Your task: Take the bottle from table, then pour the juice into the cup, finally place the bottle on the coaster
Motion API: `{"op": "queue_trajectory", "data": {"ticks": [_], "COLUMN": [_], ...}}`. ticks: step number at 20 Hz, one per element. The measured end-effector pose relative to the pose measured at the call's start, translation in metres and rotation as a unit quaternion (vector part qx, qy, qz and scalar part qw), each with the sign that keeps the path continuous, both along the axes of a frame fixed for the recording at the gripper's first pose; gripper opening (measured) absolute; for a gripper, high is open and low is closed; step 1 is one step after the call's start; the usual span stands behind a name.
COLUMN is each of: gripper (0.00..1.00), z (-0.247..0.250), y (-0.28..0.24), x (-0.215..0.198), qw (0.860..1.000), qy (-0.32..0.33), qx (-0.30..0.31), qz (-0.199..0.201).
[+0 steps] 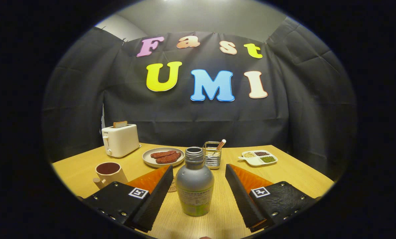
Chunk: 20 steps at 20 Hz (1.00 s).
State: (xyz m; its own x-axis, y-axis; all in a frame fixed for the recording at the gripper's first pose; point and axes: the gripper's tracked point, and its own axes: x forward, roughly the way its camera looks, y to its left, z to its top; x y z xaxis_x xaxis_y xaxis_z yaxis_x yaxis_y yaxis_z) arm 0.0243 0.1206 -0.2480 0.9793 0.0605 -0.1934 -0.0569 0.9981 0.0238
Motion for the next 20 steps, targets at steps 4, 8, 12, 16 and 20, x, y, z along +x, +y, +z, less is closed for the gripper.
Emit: {"op": "queue_trajectory", "data": {"ticks": [4, 8, 12, 16, 20], "gripper": [0.97, 0.97, 0.97, 0.91, 0.78], "z": [-0.027, -0.043, -0.051, -0.055, -0.055], "y": [0.005, 0.006, 0.004, 0.01, 0.016], "x": [0.006, 0.013, 0.017, 0.02, 0.024], "qw": [1.0, 1.0, 1.0, 1.0, 0.999], "qy": [0.011, 0.013, 0.008, 0.013, 0.031], "qx": [0.001, -0.002, 0.006, -0.002, -0.024], "qz": [-0.005, -0.009, -0.02, -0.021, -0.006]}}
